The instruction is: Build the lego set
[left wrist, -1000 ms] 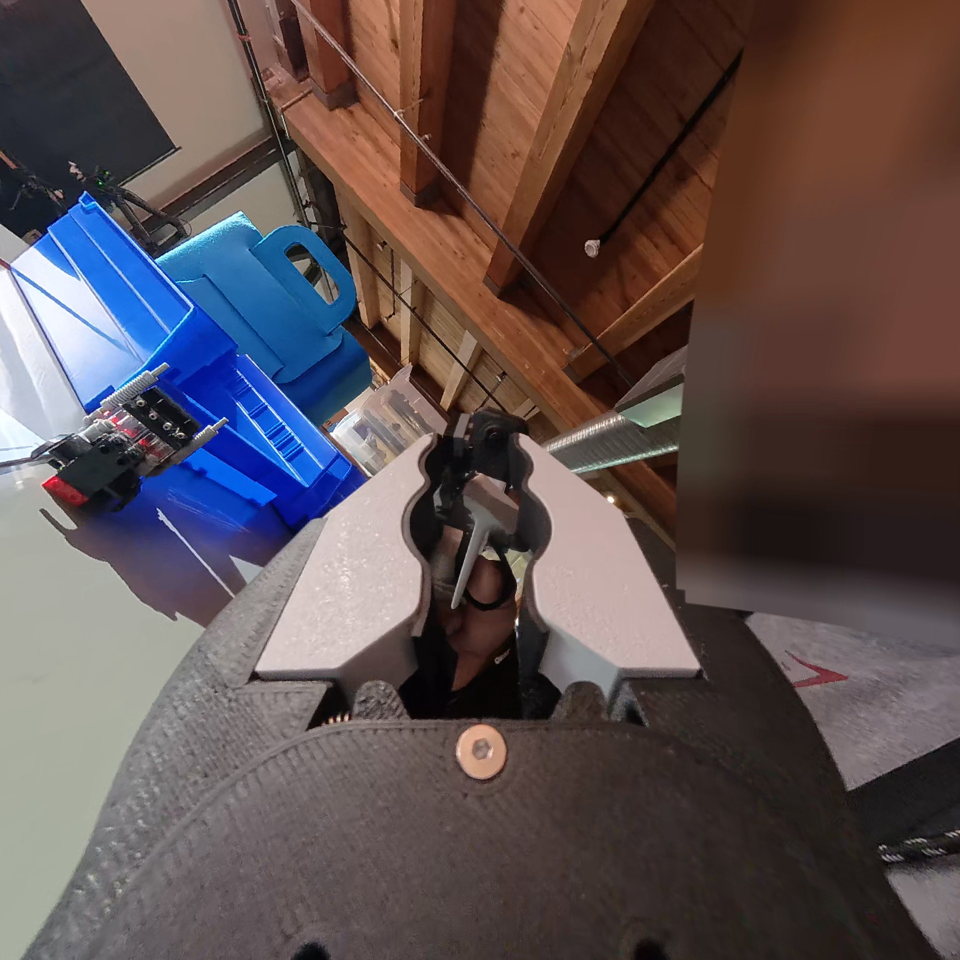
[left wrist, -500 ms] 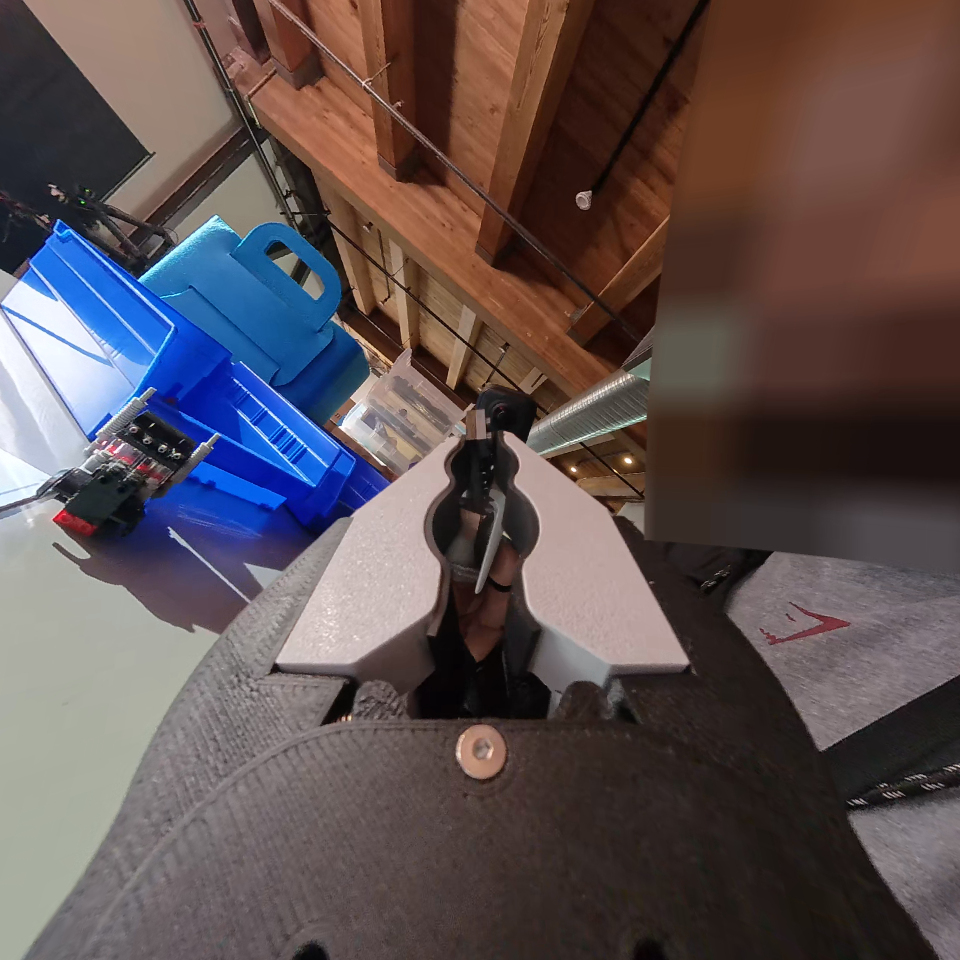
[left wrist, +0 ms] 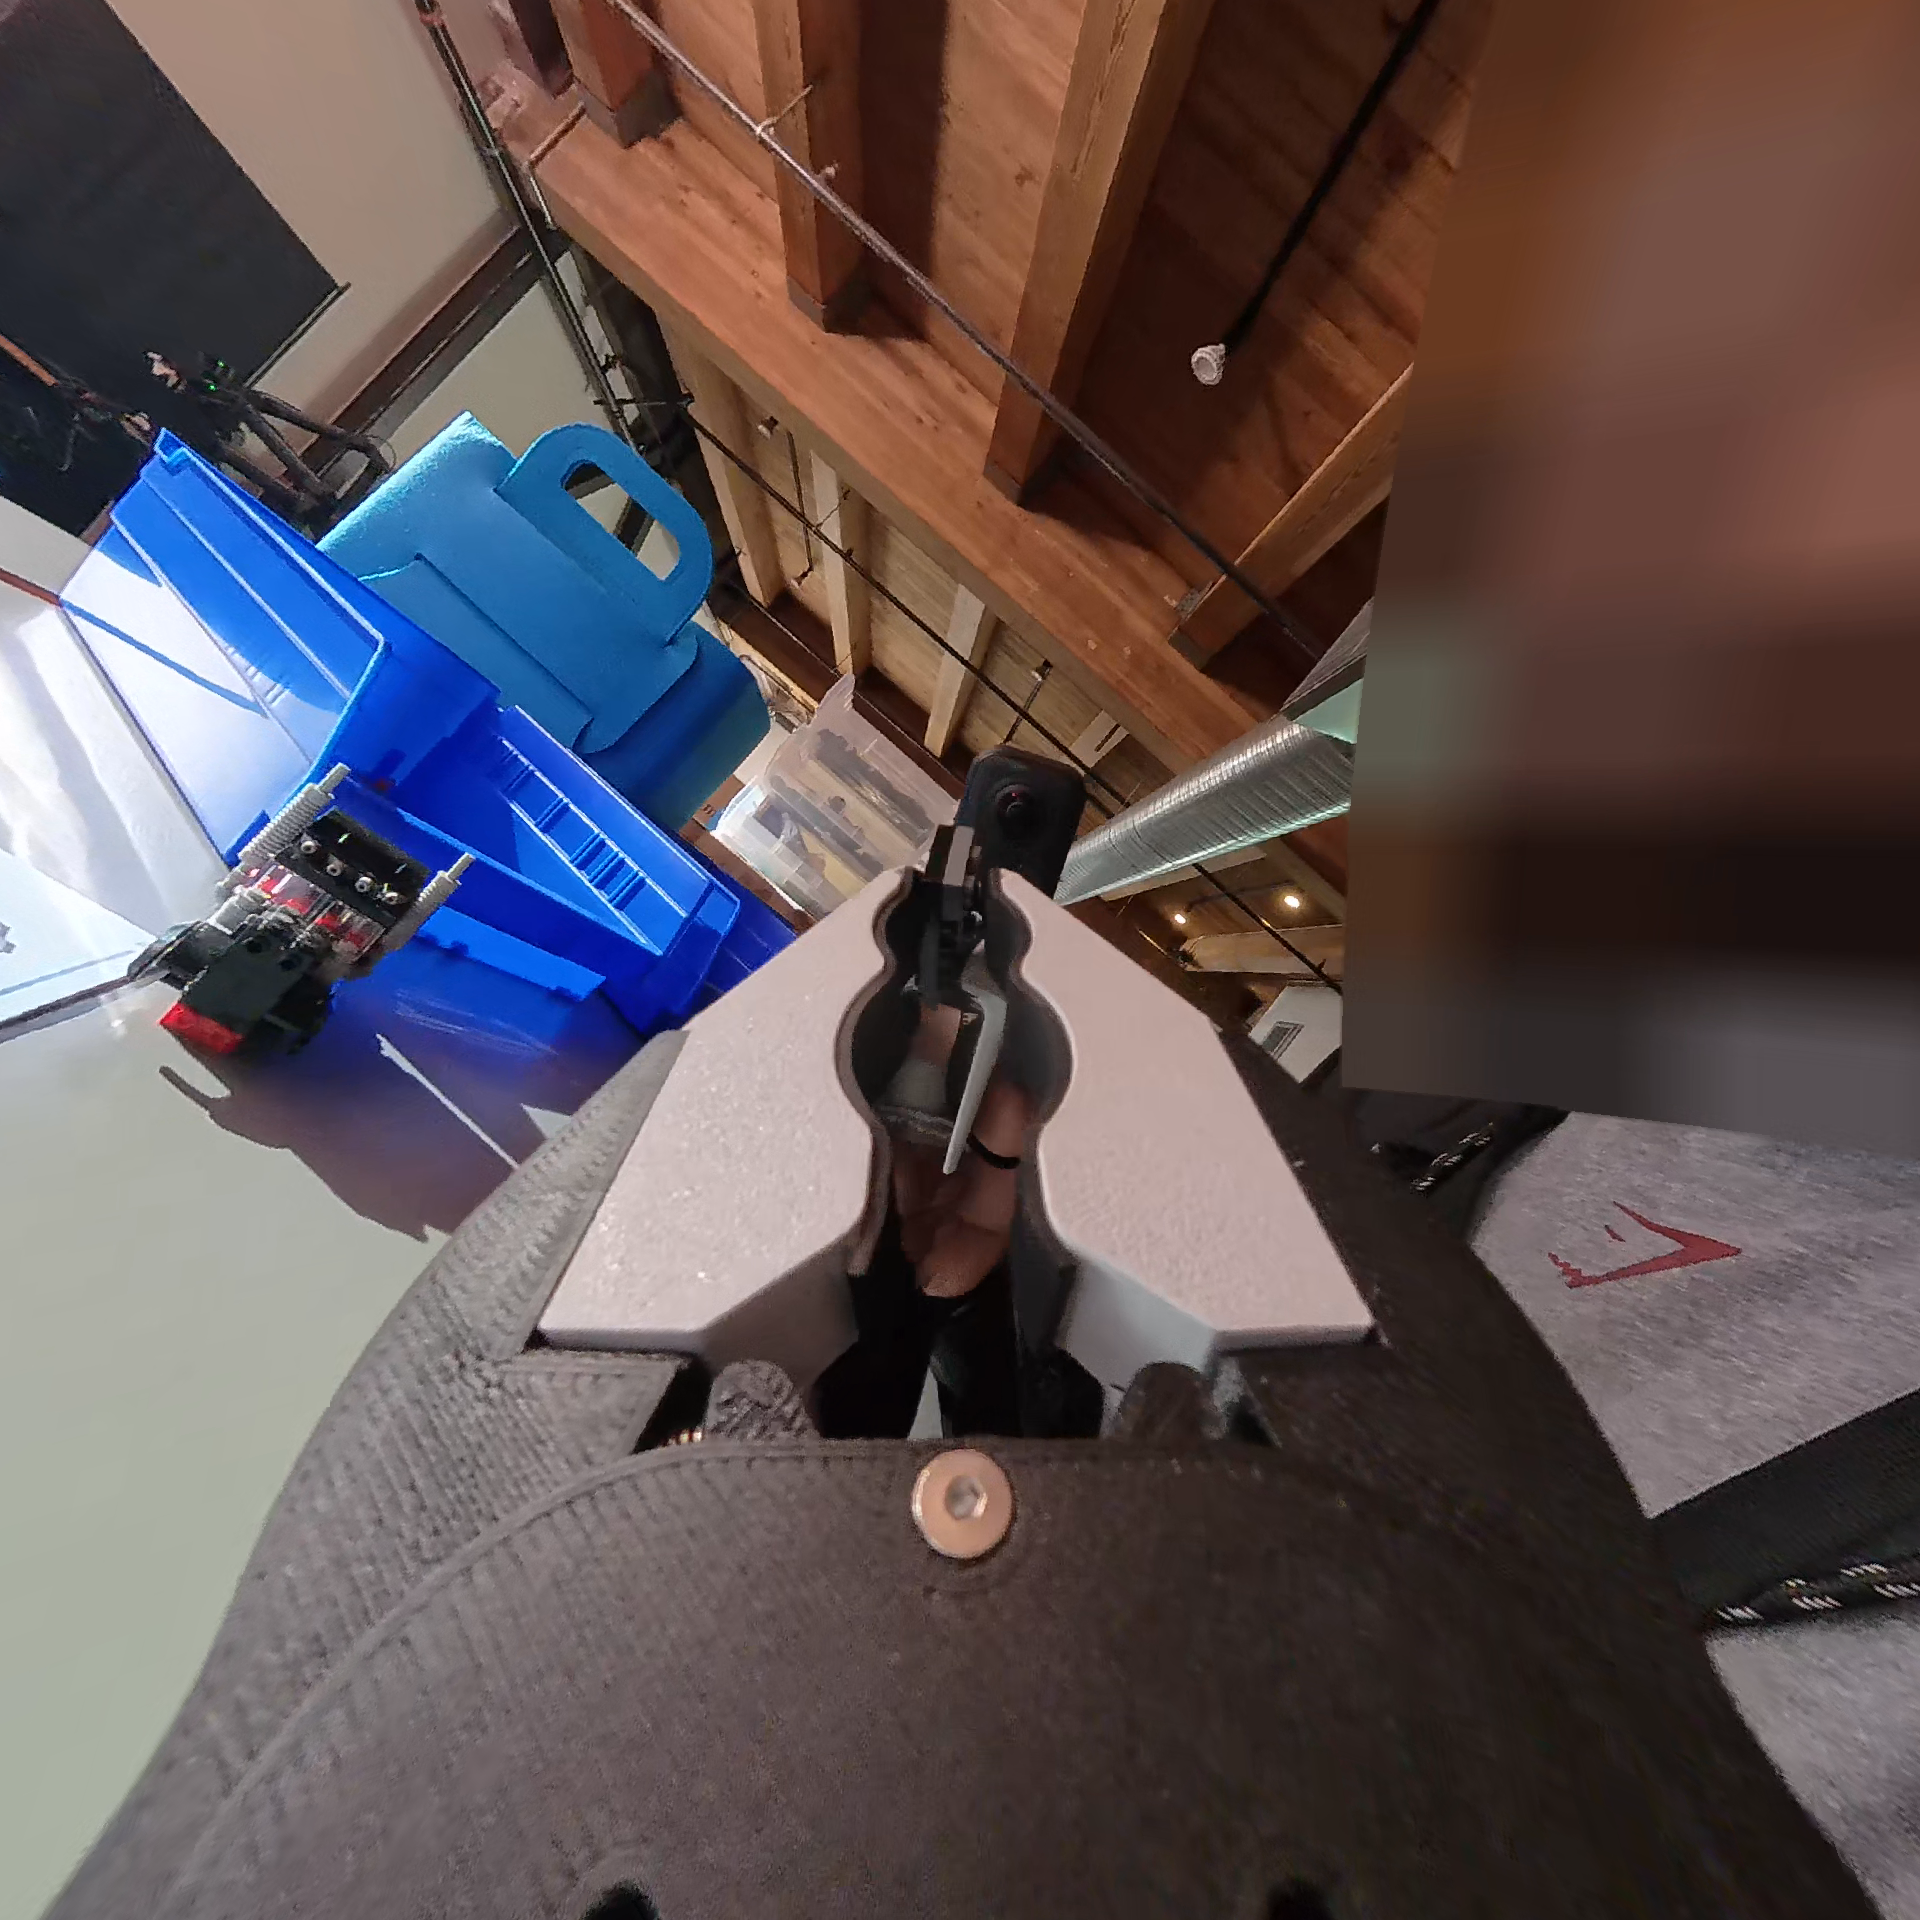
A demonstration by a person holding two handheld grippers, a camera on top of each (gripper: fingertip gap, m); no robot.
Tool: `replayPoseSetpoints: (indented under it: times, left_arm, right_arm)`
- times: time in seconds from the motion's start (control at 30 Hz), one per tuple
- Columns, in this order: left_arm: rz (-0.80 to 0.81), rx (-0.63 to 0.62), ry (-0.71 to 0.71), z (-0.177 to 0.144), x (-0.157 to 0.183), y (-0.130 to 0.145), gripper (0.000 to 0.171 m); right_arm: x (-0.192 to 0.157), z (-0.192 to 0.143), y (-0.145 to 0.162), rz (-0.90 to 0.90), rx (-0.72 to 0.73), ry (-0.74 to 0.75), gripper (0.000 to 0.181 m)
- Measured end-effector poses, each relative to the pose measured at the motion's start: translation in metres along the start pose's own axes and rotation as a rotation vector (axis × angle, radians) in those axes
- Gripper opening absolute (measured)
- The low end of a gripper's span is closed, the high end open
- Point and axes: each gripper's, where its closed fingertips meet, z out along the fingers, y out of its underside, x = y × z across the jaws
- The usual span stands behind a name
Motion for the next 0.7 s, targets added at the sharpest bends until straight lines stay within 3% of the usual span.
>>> replayPoseSetpoints:
  times: [0.3,0.5,0.7]
  left_arm:
    - [-0.039,0.008,-0.069,-0.003,-0.012,-0.003,0.008]
    - [-0.038,0.009,-0.106,-0.003,-0.017,-0.002,0.008]
    - [-0.013,-0.024,-0.124,0.001,-0.018,0.004,0.008]
  right_arm:
    - [0.01,-0.005,0.002,0.157,0.001,-0.048,0.006]
    - [0.018,-0.008,-0.002,0.314,0.079,-0.084,0.022]
    - [0.017,-0.006,0.002,0.305,0.064,-0.08,0.013]
